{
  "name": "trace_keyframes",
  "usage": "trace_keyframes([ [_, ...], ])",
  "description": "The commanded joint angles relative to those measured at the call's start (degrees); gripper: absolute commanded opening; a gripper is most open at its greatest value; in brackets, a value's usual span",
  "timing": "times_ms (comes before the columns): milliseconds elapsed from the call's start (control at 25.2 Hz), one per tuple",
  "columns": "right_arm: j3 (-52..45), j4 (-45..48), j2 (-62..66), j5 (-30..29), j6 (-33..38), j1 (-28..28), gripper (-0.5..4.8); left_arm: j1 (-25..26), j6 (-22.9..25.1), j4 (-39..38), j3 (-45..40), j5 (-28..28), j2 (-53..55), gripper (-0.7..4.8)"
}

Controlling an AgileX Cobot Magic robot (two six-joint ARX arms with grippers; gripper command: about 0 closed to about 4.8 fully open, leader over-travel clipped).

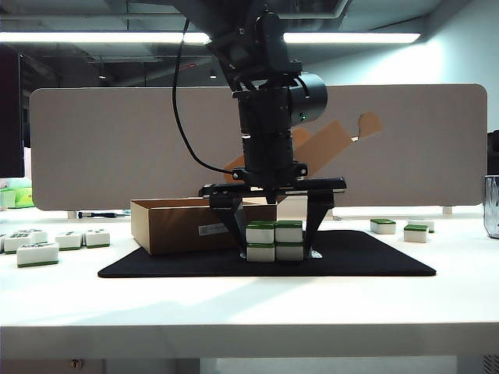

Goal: Pick up four mahjong tiles and put them into the paper box.

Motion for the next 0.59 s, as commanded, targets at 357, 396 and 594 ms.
trace_keyframes([
  [357, 0.15, 0.59, -0.7, -0.07, -0.07, 0.0, -0.01, 0.2, 7.23, -0.55, 0.2, 7.85, -4.35, 2.36],
  [396, 0.15, 0.59, -0.7, -0.07, -0.07, 0.0, -0.01, 0.22, 10.16, -0.72, 0.2, 7.58, -6.14, 2.36],
  [594, 0.15, 0.31, -0.7, -0.07, -0.07, 0.0, -0.01, 4.07, 18.14, -0.35, 0.2, 0.63, -14.38, 2.36],
])
